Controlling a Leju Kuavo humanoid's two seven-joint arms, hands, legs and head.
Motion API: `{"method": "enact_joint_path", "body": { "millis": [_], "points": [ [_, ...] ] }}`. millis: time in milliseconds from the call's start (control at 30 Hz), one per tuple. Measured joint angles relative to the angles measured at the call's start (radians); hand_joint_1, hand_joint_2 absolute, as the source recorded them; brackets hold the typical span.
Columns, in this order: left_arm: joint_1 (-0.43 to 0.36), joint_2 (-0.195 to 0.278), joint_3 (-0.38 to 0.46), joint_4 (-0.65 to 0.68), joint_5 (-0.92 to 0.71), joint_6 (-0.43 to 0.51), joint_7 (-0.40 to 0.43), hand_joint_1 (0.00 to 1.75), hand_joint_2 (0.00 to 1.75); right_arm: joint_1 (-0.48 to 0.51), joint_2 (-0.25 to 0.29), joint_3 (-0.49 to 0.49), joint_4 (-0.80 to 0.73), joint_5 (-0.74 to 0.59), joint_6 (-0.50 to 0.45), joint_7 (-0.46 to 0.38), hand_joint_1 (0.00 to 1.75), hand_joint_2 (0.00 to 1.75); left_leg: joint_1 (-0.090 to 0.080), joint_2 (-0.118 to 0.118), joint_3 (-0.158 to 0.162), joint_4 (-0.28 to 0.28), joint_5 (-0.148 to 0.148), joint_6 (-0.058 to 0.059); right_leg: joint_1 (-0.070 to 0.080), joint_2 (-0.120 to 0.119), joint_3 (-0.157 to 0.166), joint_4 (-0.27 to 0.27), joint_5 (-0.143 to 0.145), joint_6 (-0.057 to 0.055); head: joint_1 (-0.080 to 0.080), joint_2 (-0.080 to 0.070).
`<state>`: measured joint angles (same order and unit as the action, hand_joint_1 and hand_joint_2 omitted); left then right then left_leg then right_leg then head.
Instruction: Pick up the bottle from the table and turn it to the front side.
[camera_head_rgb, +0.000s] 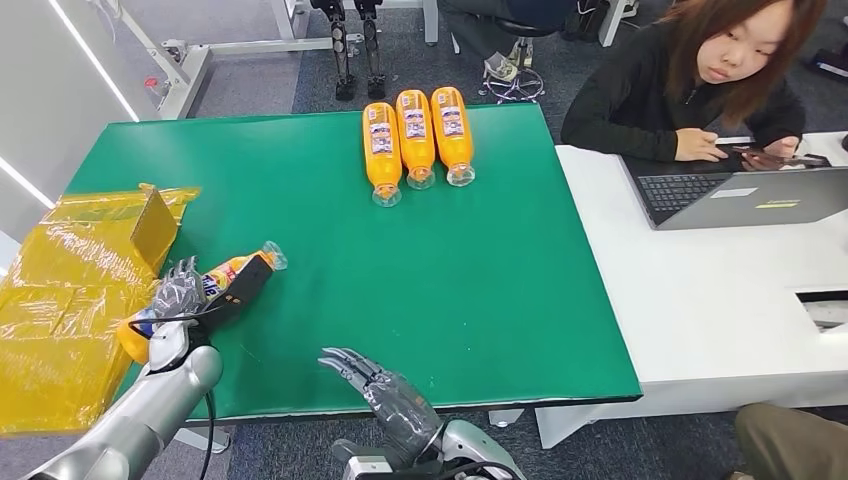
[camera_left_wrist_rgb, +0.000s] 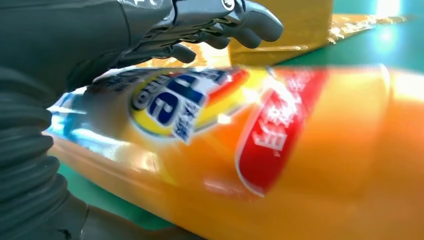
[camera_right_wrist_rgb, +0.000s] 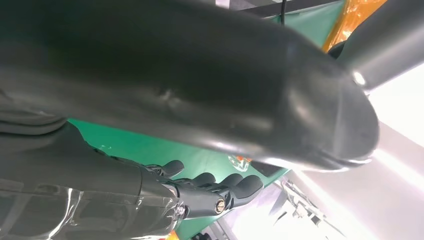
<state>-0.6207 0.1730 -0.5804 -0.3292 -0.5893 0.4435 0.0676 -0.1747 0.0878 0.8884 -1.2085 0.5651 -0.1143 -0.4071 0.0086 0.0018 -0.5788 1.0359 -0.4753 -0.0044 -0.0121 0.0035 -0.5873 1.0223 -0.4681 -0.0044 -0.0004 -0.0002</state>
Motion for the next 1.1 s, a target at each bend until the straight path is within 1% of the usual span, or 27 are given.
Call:
{"method": "enact_joint_path", "body": {
  "millis": [100, 167, 333, 467, 633, 700, 767, 833, 900, 1033, 1100],
  "points": [
    [0.015, -0.017, 0.000, -0.033, 0.082, 0.067, 0.005, 0.00, 1.75, 0.003, 0.001, -0.002, 0.006, 0.007, -0.013, 0.008, 0.00, 0.00, 0.000, 0.000, 0.000, 0.000, 0.000, 0.000, 0.000, 0.000, 0.000, 0.000, 0.000, 0.000, 0.000, 0.000],
    [0.030, -0.026, 0.000, -0.078, 0.131, 0.092, 0.009, 0.00, 1.75, 0.006, 0.001, -0.005, 0.012, 0.014, -0.026, 0.009, 0.00, 0.00, -0.001, 0.000, 0.000, 0.000, 0.000, 0.000, 0.000, 0.000, 0.000, 0.000, 0.000, 0.000, 0.000, 0.000],
    [0.099, -0.032, -0.002, -0.282, 0.261, 0.108, 0.029, 0.00, 1.75, 0.027, 0.001, -0.023, 0.028, 0.022, -0.062, 0.008, 0.00, 0.00, -0.001, 0.000, 0.000, 0.000, 0.000, 0.000, 0.000, 0.000, 0.000, -0.001, 0.000, 0.000, 0.000, 0.000],
    [0.157, -0.021, -0.009, -0.458, 0.448, 0.097, 0.033, 0.00, 1.75, 0.040, 0.001, -0.036, 0.036, 0.025, -0.079, 0.011, 0.00, 0.00, -0.001, 0.000, 0.000, 0.000, 0.000, 0.000, 0.000, 0.000, 0.000, 0.000, 0.000, 0.000, 0.000, 0.000],
    [0.248, 0.022, -0.013, -0.704, 0.696, 0.078, 0.038, 0.00, 1.75, 0.054, 0.001, -0.057, 0.038, 0.038, -0.088, 0.019, 0.00, 0.00, 0.000, 0.000, 0.000, 0.000, 0.000, 0.000, 0.000, 0.000, 0.000, 0.000, 0.000, 0.000, 0.000, 0.000],
    [0.304, 0.035, -0.003, -0.821, 0.820, 0.075, -0.015, 0.00, 1.75, 0.062, 0.001, -0.070, 0.036, 0.041, -0.091, 0.025, 0.00, 0.00, 0.000, 0.000, 0.000, 0.000, 0.000, 0.000, 0.000, 0.000, 0.001, 0.000, 0.000, 0.000, 0.000, 0.000],
    [0.360, 0.035, 0.022, -0.927, 0.981, 0.088, -0.117, 0.00, 1.75, 0.070, 0.001, -0.084, 0.033, 0.048, -0.097, 0.030, 0.00, 0.00, 0.000, 0.000, 0.000, -0.001, 0.000, 0.000, 0.000, 0.000, 0.001, 0.000, 0.000, 0.000, 0.000, 0.000],
    [0.401, 0.031, 0.053, -1.011, 1.160, 0.101, -0.195, 0.00, 1.75, 0.078, 0.001, -0.096, 0.029, 0.054, -0.101, 0.032, 0.00, 0.00, 0.000, 0.000, 0.000, -0.001, 0.000, 0.000, 0.000, 0.000, 0.001, 0.000, 0.000, 0.000, 0.000, 0.000],
    [0.428, 0.031, 0.084, -1.070, 1.321, 0.107, -0.223, 0.00, 1.75, 0.083, 0.001, -0.106, 0.025, 0.054, -0.102, 0.032, 0.00, 0.00, -0.001, -0.001, 0.000, -0.001, 0.000, 0.000, 0.000, -0.001, 0.001, 0.000, 0.000, 0.000, 0.000, 0.000],
    [0.456, 0.037, 0.133, -1.140, 1.586, 0.109, -0.241, 0.00, 1.75, 0.088, 0.001, -0.115, 0.023, 0.055, -0.103, 0.032, 0.00, 0.00, 0.000, -0.004, 0.000, -0.001, 0.001, -0.001, 0.000, -0.005, 0.003, 0.000, 0.000, 0.000, 0.000, 0.000],
    [0.470, 0.037, 0.157, -1.162, 1.704, 0.112, -0.289, 0.00, 1.75, 0.090, 0.001, -0.119, 0.020, 0.056, -0.103, 0.032, 0.00, 0.00, 0.000, -0.004, 0.000, -0.001, 0.001, -0.002, 0.000, -0.005, 0.003, 0.000, 0.000, 0.000, 0.000, 0.000]
  ]
}}
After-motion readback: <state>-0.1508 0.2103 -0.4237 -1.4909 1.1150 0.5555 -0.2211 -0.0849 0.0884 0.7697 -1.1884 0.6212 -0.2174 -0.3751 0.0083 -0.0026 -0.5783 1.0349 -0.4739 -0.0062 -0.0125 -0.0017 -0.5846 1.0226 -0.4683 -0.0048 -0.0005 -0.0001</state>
